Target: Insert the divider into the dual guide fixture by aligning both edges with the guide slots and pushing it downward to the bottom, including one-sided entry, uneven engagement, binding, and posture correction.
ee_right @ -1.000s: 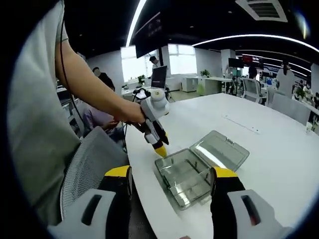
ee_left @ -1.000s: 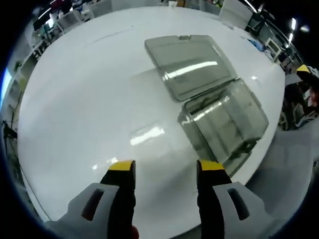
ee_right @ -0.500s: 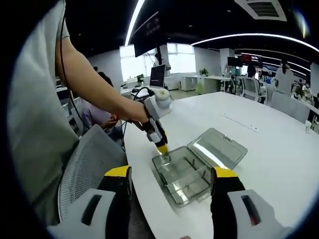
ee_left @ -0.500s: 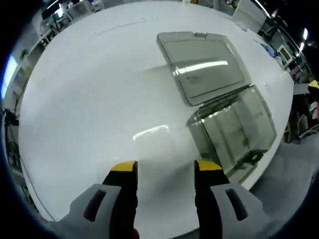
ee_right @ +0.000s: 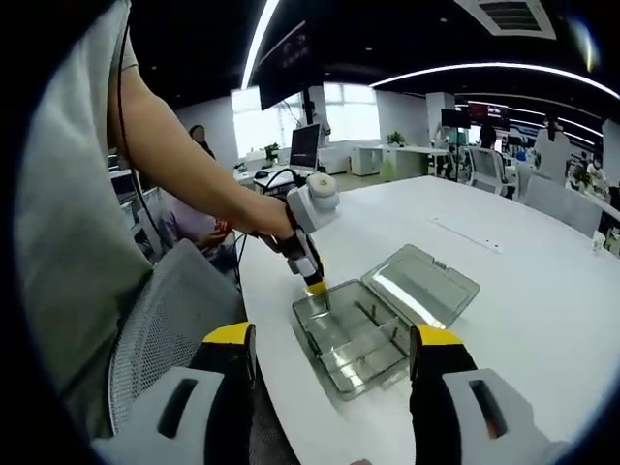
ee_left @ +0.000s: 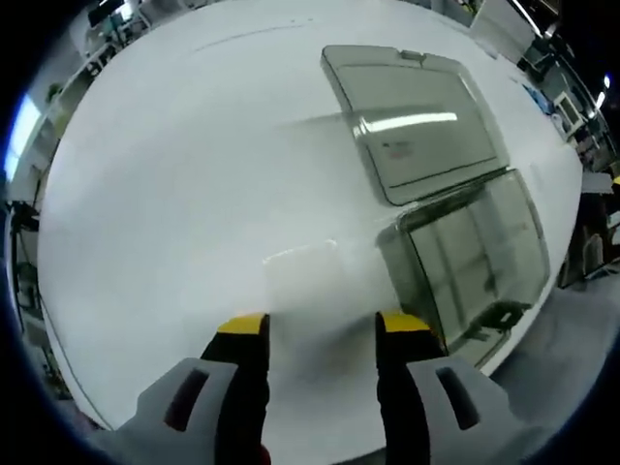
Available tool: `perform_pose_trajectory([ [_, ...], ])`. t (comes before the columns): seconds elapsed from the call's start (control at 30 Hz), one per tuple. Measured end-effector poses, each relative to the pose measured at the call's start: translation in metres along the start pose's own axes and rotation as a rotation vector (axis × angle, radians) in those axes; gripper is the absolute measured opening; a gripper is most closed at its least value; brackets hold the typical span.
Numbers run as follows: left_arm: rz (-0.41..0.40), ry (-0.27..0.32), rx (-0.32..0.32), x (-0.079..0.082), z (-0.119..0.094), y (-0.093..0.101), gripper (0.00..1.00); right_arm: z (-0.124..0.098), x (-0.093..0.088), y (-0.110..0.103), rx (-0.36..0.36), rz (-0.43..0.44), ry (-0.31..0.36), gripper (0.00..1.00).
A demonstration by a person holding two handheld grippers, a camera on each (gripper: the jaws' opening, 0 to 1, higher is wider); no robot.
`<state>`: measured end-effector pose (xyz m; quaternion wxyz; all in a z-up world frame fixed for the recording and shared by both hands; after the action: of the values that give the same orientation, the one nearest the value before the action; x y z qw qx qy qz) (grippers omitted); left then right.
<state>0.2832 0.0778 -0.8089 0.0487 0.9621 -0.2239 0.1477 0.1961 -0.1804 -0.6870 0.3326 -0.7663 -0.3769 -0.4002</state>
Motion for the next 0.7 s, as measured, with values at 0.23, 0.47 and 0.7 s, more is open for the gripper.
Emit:
perform_pose_trajectory([
  [0.23,0.015,-0.015,0.035,0.001,0.0016,0.0011,0.4,0.0011,-0.0006,0.0017,0.0,0.005,0.002,0.62],
  [0.47,0.031,-0.028,0.064,0.0006,0.0026,0.0008,0.39,0.0003,-0.0004,0.004,-0.004,0.004,0.002,0.62],
  [0.7,0.026,-0.041,0.082,0.0017,0.0026,0.0025,0.39,-0.0014,0.0005,0.0052,-0.005,0.01,0.013,0.62],
])
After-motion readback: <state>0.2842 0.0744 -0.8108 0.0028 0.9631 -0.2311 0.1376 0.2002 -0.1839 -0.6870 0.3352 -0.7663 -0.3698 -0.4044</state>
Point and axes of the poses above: the point that each gripper's makers call its tool centre point, and the gripper's own axes: z roughly forward along the fingers, y roughly to its right, x roughly out of its top, the point moved 6 cm from there along -z, roughly backward along the fingers, and after that the axes turned 8 degrees about z, right-handed, at the moved point
